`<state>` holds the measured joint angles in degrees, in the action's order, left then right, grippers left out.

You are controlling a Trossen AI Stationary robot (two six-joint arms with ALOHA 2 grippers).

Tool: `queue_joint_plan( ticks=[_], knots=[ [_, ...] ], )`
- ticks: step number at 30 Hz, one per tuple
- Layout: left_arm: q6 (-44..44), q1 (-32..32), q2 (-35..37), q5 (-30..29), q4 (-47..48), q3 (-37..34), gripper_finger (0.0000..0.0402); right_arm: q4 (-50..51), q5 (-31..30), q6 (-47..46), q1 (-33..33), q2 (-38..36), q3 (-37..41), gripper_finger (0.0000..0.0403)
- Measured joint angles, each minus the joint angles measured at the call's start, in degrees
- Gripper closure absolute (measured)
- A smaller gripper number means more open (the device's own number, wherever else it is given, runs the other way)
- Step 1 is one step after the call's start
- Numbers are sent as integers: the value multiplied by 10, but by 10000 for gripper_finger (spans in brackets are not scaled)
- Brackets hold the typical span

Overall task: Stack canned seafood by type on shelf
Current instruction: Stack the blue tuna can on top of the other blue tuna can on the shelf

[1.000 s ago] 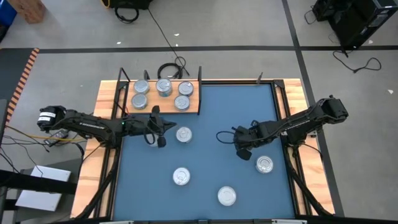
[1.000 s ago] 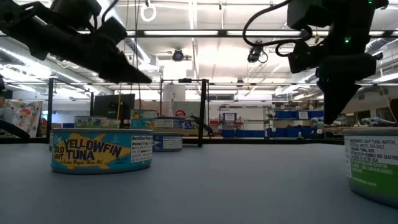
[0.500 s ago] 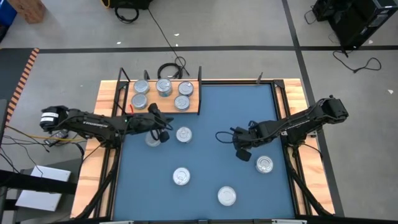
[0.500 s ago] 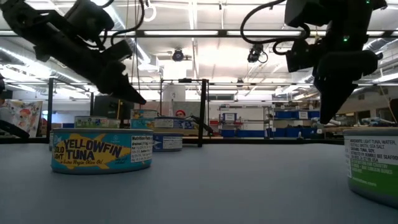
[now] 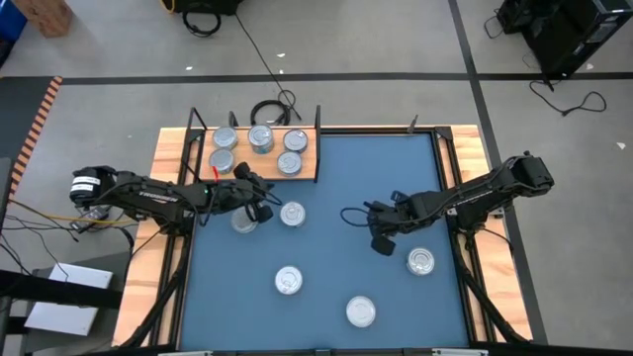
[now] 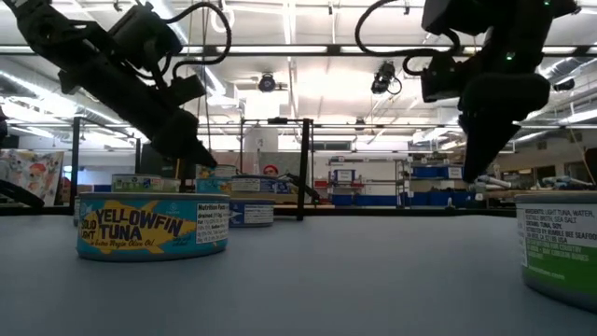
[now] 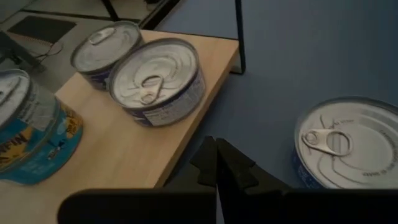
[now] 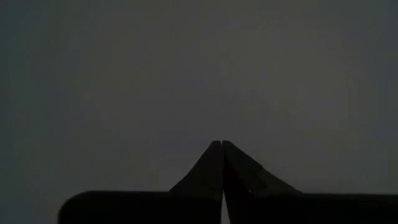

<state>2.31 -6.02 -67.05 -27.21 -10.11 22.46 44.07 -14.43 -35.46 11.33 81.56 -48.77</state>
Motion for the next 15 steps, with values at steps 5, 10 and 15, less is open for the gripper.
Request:
queue_joint_plan(
  ticks=[5,10,15],
  knots=[
    [4,-5,0,-6,25,20,401,-32,-21,30,0,0,0,396],
    [-24,-8,-3,1,57,56,401,-60,-21,72,-6,0,0,395],
    [-49,-13,-3,4,60,79,401,-64,-23,87,-11,0,0,395]
  ],
)
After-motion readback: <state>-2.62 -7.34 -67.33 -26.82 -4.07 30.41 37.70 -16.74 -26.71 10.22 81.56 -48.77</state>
